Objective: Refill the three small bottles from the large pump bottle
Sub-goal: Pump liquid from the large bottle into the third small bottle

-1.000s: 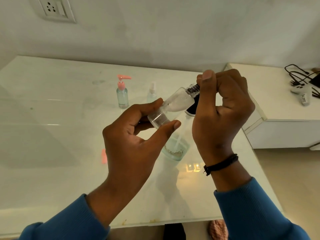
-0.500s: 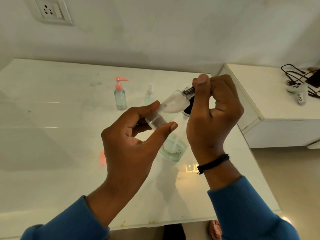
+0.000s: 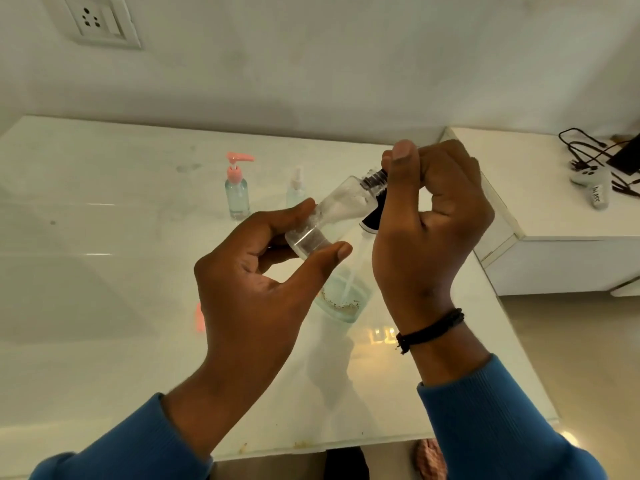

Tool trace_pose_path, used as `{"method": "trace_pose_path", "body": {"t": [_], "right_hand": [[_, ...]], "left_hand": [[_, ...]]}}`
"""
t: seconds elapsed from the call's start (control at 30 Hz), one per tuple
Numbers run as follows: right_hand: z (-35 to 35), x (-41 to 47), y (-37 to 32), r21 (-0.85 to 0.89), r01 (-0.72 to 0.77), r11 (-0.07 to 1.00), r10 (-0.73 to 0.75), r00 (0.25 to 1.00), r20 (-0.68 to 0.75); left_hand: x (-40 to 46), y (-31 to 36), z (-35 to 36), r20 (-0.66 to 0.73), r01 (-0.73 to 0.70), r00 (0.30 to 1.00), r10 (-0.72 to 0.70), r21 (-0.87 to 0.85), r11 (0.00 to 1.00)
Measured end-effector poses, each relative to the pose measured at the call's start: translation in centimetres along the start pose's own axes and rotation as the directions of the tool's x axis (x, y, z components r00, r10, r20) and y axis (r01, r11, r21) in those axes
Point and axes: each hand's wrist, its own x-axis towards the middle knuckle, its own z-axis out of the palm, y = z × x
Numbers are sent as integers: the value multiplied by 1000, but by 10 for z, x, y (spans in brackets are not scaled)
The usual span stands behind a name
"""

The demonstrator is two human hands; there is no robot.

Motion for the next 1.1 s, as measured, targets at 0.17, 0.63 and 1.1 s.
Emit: {"method": "trace_pose_path", "body": {"t": [0.17,0.63,1.1], "right_hand": [[2,-5,2,33,-19,999,18,1000,11],[-2,1,1,-28,48,998,-48,999,-7],[2,-5,3,15,6,1000,-6,1000,0]], "left_hand": [[0,-1,1,-2,23,1000,-23,-22,999],[0,0,0,-6,33,999,-34,-48,998],[1,-2,0,-4,19,1000,-20,-22,1000]]}}
